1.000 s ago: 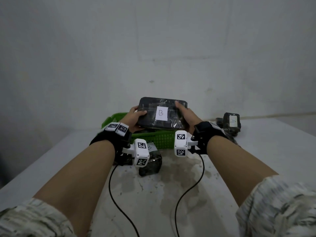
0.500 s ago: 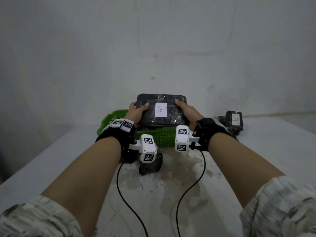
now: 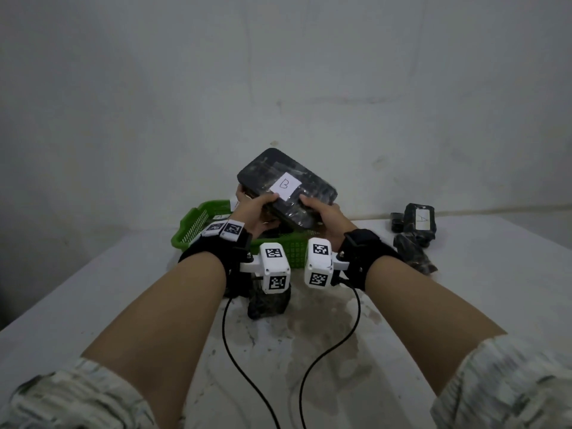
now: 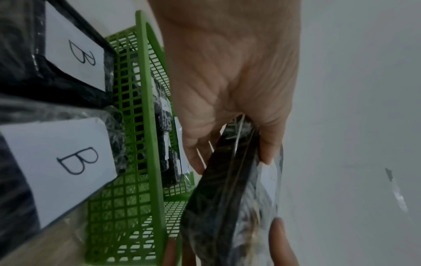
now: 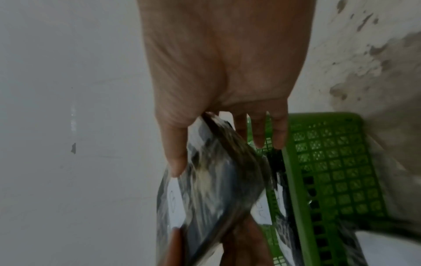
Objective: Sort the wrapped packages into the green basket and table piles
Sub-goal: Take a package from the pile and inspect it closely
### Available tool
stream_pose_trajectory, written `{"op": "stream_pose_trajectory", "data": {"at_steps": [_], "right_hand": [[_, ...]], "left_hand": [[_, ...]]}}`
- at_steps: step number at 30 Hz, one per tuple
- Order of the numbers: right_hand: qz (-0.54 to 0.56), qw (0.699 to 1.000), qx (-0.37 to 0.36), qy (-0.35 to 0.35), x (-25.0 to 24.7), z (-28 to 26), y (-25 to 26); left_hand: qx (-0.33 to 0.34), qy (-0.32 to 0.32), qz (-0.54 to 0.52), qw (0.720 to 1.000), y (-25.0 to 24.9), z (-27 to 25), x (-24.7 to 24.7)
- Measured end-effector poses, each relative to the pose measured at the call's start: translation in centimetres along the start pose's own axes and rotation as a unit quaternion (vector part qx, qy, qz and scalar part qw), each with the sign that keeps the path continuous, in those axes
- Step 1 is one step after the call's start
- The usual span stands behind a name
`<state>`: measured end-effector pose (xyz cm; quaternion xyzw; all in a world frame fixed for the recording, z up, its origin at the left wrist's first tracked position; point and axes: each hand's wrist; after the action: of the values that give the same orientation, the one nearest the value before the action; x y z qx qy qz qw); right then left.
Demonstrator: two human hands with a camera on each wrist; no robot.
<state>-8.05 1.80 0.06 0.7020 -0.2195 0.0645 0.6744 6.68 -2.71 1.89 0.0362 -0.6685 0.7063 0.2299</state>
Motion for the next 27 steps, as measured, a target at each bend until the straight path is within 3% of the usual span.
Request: {"op": "stream_pose_trajectory", "data": {"at_steps": [3,8,15,18,20,23,27], "right_hand": [[-0.060,0.998,-0.020,-0.013,-1.4,0.6,0.0],[-0.120,0.989,0.004,0.085,-1.1,0.1,0.6],[-0.125,0.988,-0.013,0.084,-0.3,0.4,0.3],[-0.095,0.989,0.008,0.113,0.1,0.3,0.5],[-0.079,0.992,0.006,0.096,0.3,0.5,0.9],[-0.098,0.993,-0.015,0.058,0.5,0.6,1.4],[-0.104,0.991,0.004,0.086,0.3,0.4,1.2]], "left_hand": [[0.005,0.018,0.040,0.999,-0.7,-0.1,-0.5],[0.021,0.065,0.060,0.996,-0.8,-0.5,-0.6],[0.029,0.038,0.129,0.991,-0.4,-0.4,-1.3],[0.017,0.050,0.132,0.990,-0.9,-0.5,-1.3],[0.004,0.061,0.145,0.988,-1.0,-0.9,-1.1],[-0.011,0.057,0.127,0.990,-0.8,-1.2,-1.0],[-0.011,0.041,0.102,0.994,-1.0,-1.0,-1.4]]}}
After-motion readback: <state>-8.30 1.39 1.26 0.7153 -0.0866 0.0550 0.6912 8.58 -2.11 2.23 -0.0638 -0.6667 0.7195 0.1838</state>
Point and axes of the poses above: each hand's wrist, its own z-axis towards the middle knuckle, its own x-axis out of the palm, y = z × x, and after that the axes turned 3 degrees about x, right-handed
